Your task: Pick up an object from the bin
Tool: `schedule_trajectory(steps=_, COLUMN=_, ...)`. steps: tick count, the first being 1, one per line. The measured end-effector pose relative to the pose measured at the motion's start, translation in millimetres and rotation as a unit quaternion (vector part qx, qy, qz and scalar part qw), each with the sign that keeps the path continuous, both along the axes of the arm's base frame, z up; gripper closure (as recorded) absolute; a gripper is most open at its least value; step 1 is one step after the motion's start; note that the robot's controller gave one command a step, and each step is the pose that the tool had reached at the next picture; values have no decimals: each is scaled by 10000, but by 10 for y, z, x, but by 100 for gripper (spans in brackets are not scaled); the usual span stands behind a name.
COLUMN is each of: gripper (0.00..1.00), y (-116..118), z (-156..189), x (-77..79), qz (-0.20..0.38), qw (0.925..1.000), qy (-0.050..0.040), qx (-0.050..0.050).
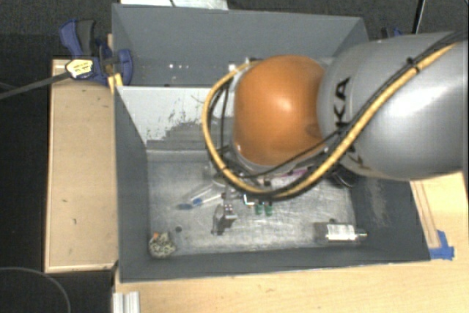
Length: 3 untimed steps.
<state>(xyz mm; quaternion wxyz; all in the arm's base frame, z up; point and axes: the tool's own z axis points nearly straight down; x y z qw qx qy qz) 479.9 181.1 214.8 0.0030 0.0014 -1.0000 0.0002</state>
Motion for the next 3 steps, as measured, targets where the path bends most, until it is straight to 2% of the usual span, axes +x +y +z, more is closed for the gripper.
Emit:
schedule_trajectory(steps=1, gripper=0, y=-500, z=-1437, x=807, qz=1011, qw=9948, qy=-73, qx=24)
schedule_trajectory(steps=2, gripper=0, y=-492, z=-1420, x=821, qz=984, qw=9951, qy=-59, qx=18)
schedule_trajectory(steps=3, gripper=0, y=-858, z=-1415, x=732, qz=1064, qw=9943, qy=-81, qx=22)
